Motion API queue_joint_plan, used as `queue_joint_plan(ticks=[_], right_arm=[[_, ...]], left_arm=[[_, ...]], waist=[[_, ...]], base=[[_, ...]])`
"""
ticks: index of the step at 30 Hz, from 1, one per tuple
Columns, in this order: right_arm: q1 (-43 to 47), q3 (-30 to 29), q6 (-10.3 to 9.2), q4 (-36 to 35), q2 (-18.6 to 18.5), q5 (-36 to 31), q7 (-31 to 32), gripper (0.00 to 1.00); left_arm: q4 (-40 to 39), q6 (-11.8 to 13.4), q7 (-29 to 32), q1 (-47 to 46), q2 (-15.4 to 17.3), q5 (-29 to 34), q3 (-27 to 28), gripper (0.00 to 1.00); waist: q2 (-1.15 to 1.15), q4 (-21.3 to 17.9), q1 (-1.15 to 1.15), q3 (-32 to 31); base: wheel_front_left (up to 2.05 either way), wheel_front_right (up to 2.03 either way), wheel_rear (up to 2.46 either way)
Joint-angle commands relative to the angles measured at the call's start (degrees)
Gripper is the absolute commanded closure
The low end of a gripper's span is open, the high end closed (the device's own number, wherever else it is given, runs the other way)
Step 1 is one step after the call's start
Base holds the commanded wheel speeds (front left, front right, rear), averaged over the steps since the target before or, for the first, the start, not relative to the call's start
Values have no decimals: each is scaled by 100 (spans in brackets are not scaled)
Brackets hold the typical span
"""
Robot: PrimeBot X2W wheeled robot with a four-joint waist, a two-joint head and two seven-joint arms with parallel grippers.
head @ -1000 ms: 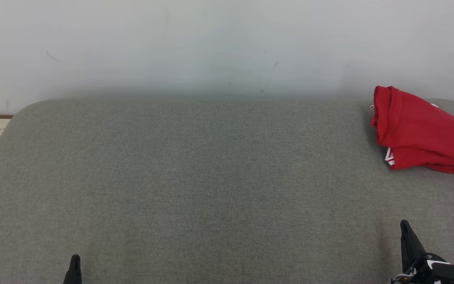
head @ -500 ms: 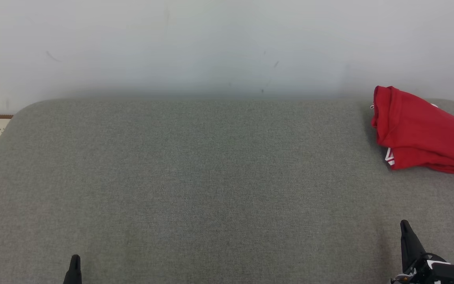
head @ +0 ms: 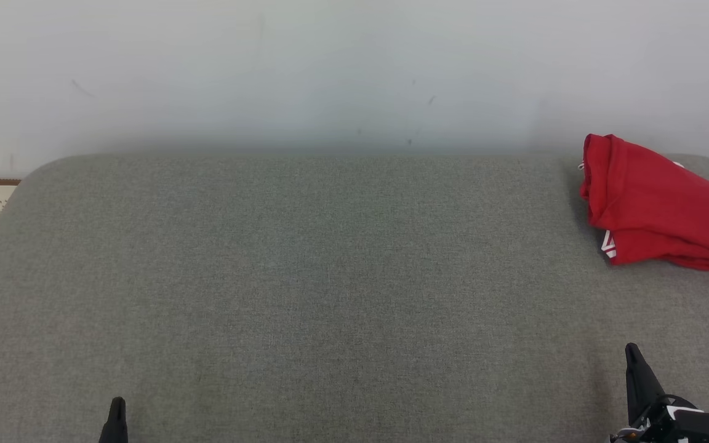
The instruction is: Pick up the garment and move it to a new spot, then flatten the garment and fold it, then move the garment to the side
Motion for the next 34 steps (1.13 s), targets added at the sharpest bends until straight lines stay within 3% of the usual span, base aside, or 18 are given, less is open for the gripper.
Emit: queue_joint_plan(ticks=[1,34], right_arm=[[-42,-11,2,0,18,-39,19,100],[-43,-14,2,1,20,-43,19,100]], left_arm=[[17,-15,22,-58,9,-11,11,100],[16,-15,21,-58,9,-11,11,100]], waist=[[0,0,0,0],[0,0,0,0]], base=[[0,0,0],[0,0,0]])
